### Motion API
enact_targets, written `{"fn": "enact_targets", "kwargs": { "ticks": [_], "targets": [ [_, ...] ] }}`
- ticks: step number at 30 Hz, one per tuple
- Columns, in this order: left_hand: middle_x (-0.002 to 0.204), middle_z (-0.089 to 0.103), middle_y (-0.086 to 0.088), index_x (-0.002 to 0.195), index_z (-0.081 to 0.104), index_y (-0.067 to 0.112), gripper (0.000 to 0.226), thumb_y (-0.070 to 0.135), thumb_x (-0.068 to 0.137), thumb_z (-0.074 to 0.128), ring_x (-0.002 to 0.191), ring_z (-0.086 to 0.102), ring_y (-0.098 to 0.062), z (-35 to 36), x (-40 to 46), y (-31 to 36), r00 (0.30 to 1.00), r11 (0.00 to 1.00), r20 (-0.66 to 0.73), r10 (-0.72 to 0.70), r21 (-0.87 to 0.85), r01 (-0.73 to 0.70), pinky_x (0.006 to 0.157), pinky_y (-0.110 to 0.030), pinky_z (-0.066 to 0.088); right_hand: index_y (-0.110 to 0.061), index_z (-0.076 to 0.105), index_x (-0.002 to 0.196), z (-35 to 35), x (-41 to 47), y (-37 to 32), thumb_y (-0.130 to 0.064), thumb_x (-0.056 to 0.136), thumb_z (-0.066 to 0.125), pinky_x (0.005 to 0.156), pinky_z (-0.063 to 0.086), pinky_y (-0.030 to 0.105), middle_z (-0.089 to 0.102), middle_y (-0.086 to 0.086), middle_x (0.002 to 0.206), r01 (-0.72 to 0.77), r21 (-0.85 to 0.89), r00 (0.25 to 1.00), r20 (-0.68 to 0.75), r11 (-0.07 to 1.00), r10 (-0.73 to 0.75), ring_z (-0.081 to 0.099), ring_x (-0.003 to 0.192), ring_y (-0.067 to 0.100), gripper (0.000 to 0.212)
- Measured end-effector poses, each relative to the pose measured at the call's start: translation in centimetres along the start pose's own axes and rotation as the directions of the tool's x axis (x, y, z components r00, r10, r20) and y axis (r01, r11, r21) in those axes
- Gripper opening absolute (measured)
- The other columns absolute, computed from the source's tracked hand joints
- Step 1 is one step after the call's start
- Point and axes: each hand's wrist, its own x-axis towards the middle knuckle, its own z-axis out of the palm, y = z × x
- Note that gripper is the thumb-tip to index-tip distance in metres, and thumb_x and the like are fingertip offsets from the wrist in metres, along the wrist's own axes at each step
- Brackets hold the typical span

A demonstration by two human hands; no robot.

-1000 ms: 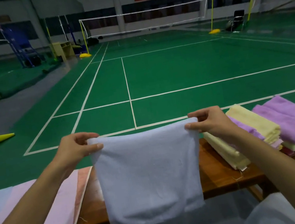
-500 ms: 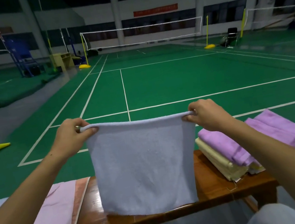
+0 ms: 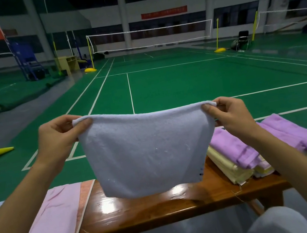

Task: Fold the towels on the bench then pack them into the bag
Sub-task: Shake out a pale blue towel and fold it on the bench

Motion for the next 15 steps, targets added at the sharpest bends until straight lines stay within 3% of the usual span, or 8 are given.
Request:
{"fn": "enact_targets", "kwargs": {
  "ticks": [4, 8, 11, 13, 15],
  "targets": [
    [0.086, 0.078, -0.001, 0.090, 0.078, 0.013, 0.015, 0.021, 0.080, 0.086, 0.076, 0.072, -0.015, 0.0, -0.1, 0.8, 0.999, 0.994, -0.040, -0.013, -0.105, 0.009, 0.070, -0.025, 0.061, -0.002, 0.073, 0.091, -0.7, -0.1, -0.5, -0.023, 0.097, 0.073, 0.057, 0.055, 0.024, 0.070, -0.005, 0.070, 0.041, 0.070, 0.999, -0.022, 0.997, -0.039, 0.061, 0.064, 0.008, 0.022],
    [0.073, 0.076, 0.005, 0.089, 0.076, 0.008, 0.011, 0.015, 0.085, 0.084, 0.064, 0.068, -0.007, 1.2, 0.6, -1.1, 0.999, 0.999, -0.007, -0.048, -0.016, 0.047, 0.059, -0.019, 0.057, -0.004, 0.071, 0.084, 0.0, 1.7, 2.8, -0.027, 0.098, 0.073, 0.054, 0.048, 0.028, 0.064, -0.003, 0.066, -0.050, -0.027, 0.998, 0.022, 0.998, 0.051, 0.054, 0.062, 0.009, 0.027],
    [0.065, 0.072, 0.006, 0.088, 0.074, 0.002, 0.013, 0.012, 0.087, 0.083, 0.061, 0.063, -0.009, 2.3, 1.0, -7.1, 0.979, 0.977, 0.018, -0.202, 0.072, 0.200, 0.054, -0.024, 0.055, -0.002, 0.065, 0.079, 2.7, 2.5, 8.3, -0.026, 0.100, 0.070, 0.053, 0.048, 0.031, 0.056, 0.011, 0.065, -0.157, -0.214, 0.972, 0.139, 0.964, 0.189, 0.051, 0.061, 0.014, 0.032],
    [0.063, 0.070, 0.002, 0.085, 0.072, 0.000, 0.015, 0.012, 0.088, 0.082, 0.065, 0.059, -0.017, 2.9, 0.7, -12.6, 0.943, 0.936, 0.001, -0.334, 0.119, 0.332, 0.060, -0.030, 0.051, -0.001, 0.060, 0.077, 5.5, 2.7, 12.7, -0.027, 0.101, 0.067, 0.048, 0.042, 0.022, 0.050, 0.008, 0.065, -0.207, -0.338, 0.943, 0.182, 0.918, 0.279, 0.047, 0.059, 0.014, 0.036],
    [0.069, 0.070, -0.011, 0.083, 0.070, -0.003, 0.019, 0.011, 0.089, 0.081, 0.068, 0.057, -0.021, 3.7, 0.0, -18.0, 0.906, 0.894, -0.028, -0.423, 0.148, 0.422, 0.063, -0.033, 0.048, 0.000, 0.061, 0.077, 8.4, 3.3, 17.1, -0.027, 0.102, 0.065, 0.050, 0.041, 0.025, 0.053, 0.002, 0.066, -0.232, -0.419, 0.925, 0.183, 0.878, 0.332, 0.047, 0.061, 0.015, 0.037]
  ]
}}
